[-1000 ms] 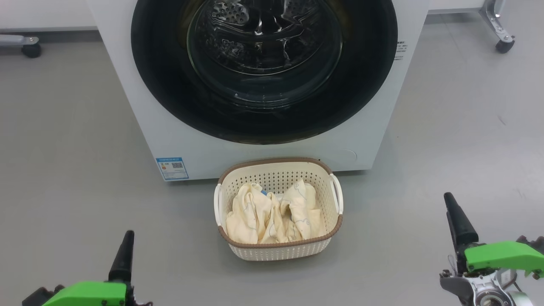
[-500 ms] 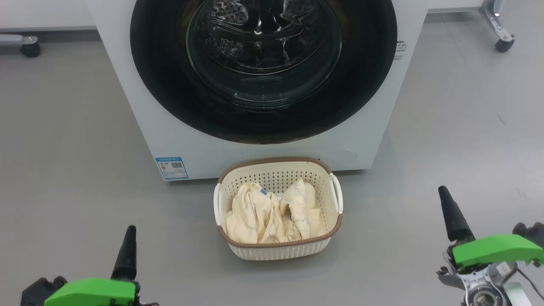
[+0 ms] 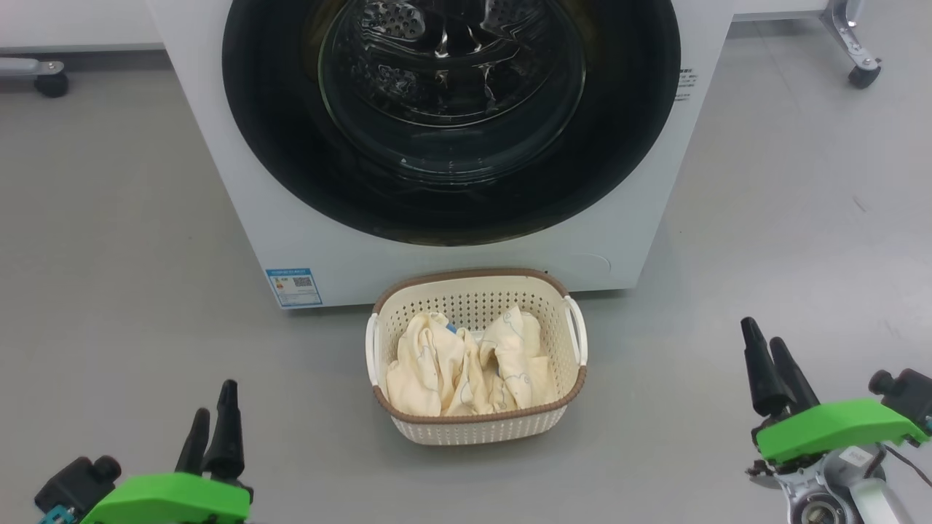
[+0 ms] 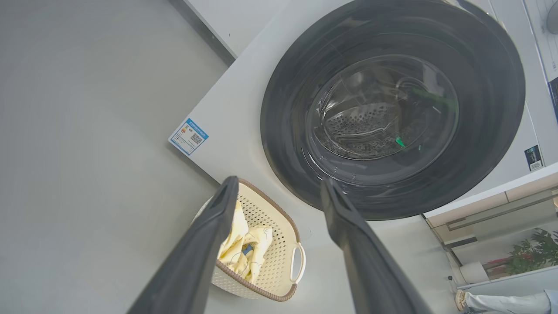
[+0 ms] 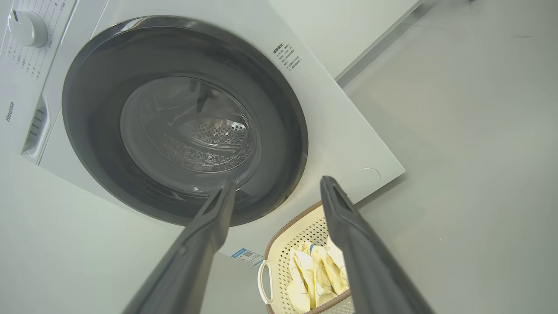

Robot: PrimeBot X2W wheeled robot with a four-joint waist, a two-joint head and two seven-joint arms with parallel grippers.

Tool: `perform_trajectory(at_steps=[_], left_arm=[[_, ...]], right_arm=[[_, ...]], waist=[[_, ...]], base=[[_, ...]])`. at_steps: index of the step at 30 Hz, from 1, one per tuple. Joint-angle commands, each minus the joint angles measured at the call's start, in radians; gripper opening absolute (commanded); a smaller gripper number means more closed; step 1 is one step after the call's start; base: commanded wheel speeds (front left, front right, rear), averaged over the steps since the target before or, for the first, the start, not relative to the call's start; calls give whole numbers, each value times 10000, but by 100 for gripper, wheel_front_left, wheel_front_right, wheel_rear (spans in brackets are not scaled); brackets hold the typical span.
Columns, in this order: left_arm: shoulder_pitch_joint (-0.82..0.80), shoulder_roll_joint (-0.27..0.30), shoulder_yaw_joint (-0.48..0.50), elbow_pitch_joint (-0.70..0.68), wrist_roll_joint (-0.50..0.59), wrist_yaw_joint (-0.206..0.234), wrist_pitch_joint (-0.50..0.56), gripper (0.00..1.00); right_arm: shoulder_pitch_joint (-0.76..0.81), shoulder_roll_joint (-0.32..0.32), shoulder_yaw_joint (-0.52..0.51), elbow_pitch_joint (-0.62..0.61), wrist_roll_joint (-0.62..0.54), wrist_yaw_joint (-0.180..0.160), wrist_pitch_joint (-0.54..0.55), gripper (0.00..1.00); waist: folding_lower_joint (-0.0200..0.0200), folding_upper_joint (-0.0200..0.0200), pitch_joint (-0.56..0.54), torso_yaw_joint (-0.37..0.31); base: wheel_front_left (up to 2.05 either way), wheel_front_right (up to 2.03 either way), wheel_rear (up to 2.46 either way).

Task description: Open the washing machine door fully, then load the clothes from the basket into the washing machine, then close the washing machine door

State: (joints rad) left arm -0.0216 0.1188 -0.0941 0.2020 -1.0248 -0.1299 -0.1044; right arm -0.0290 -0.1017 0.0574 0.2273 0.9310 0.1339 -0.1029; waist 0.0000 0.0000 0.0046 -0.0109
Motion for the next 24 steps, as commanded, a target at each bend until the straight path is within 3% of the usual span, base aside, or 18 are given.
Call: perform_trajectory(at_steps=[1,24], left_arm=[[-581,249,157,-381,346,-5,-148,100],[-610,406,138,-615,4398,-6,-824,100]], right_arm=[[-629,-244,142,-397,-277,-20,-156,100],[-815,-447,546,-117,-3215,-26,-835,100]], waist=[[0,0,0,0],[0,0,-24,22]], base=[[0,0,0],[0,0,0]])
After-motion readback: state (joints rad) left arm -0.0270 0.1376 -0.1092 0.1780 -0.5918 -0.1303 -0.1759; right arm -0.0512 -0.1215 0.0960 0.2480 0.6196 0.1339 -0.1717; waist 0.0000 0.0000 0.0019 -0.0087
